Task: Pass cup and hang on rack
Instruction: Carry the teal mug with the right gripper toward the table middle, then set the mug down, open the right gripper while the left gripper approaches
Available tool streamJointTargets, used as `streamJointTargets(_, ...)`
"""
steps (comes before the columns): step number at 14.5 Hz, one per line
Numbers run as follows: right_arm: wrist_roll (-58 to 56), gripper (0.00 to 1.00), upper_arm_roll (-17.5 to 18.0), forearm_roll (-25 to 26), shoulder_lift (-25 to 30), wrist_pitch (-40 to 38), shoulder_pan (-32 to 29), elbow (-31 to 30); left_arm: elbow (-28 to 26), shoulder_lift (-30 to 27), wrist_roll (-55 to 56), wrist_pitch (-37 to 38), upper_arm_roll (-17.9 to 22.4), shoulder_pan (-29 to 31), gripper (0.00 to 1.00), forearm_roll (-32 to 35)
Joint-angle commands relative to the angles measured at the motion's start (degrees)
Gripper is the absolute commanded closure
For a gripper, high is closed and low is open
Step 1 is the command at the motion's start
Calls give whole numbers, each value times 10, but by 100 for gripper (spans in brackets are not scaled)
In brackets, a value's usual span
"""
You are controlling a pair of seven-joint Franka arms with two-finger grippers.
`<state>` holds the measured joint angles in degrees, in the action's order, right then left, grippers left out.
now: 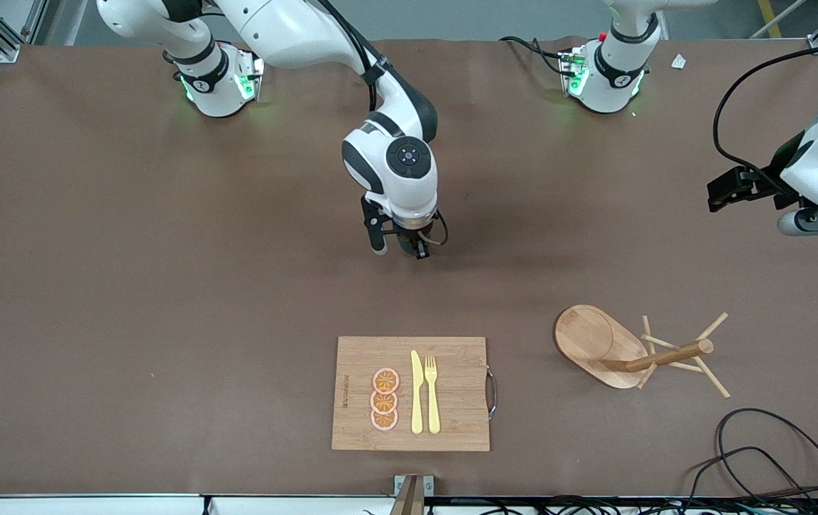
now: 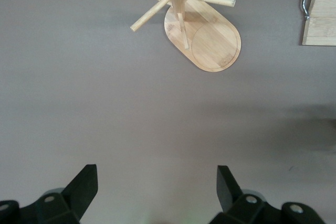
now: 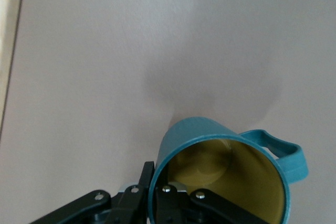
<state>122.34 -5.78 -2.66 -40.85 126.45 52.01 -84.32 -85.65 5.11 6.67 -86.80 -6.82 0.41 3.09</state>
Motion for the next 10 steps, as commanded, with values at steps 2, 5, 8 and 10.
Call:
streamJointTargets(2, 22, 98, 2, 20, -12, -3, -5, 12, 10, 3, -6, 6, -2, 1, 0, 2)
streamJointTargets(5, 21, 80, 2, 20, -14, -3, -9, 12, 11, 9, -9, 6, -2, -1, 0, 7)
streamJointTargets(8, 16, 26, 2, 20, -17, -2, -9, 12, 11, 9, -8, 6, -2, 0, 0, 7)
streamJointTargets(10, 18, 0, 2, 22, -14, -4, -9, 12, 11, 9, -8, 6, -2, 3, 0, 3)
